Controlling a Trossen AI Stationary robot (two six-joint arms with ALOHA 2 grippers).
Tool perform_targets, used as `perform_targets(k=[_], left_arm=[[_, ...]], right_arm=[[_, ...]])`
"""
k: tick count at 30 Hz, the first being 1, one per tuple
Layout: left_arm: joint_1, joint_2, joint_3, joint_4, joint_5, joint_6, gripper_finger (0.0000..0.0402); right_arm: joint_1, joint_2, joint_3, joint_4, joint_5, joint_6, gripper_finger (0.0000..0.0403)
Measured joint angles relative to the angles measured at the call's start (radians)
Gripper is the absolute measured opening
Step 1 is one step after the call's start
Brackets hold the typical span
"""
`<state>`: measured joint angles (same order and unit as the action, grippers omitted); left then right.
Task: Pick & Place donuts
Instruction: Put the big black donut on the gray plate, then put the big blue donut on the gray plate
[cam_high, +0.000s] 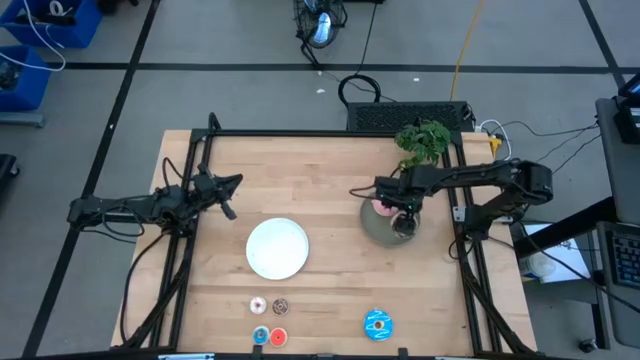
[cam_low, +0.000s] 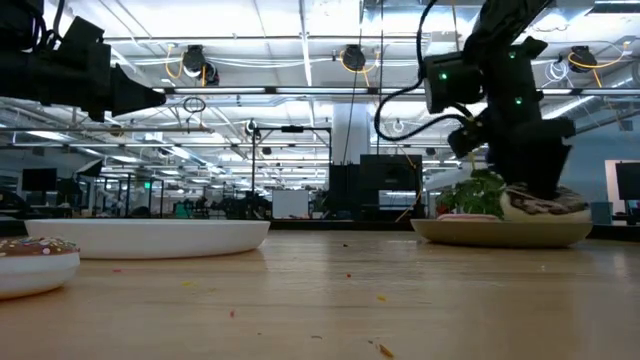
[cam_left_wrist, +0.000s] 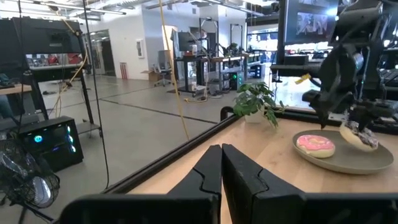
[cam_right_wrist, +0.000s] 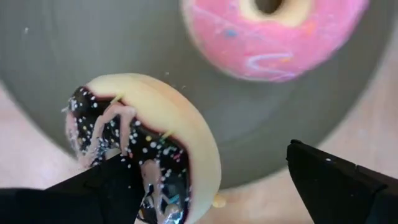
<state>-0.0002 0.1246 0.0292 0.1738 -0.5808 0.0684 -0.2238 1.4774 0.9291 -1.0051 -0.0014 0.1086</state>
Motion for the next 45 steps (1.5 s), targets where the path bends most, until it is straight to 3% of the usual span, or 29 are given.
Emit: perform_targets(k=[13,18,27,36,40,45], left_arm=[[0.0,0.0,0.0,0.001,0.001,-0.003,0.0017],[0.0,0.0,0.0,0.001,0.002,-0.003,0.0017],[0.0,0.0,0.0,0.001,0.003,-0.002,0.0017],[0.0,0.0,0.0,0.002,0.003,0.005,0.0017],[0.0,0.0,0.0,0.003,0.002,0.005,0.0017],[0.0,0.0,0.0,0.003,0.002,0.005,0.0017]], right_arm=[[0.014,-0.01,0.01,-0.024,-0.025,-0.061,0.0359],[0.059,-0.012,-0.018,-0.021,0.082,-0.115,0.0361],[0.06,-0.017,-0.018,0.06,0.022,-0.146,0.0361],[0.065,-0.062,0.04,-0.046,0.035,-0.108,0.0361],[0.133,-0.094,0.162,-0.172,0.077,-0.001,0.0361],[0.339,-0.107,0.283,-0.195,0.04,0.136,0.0357]])
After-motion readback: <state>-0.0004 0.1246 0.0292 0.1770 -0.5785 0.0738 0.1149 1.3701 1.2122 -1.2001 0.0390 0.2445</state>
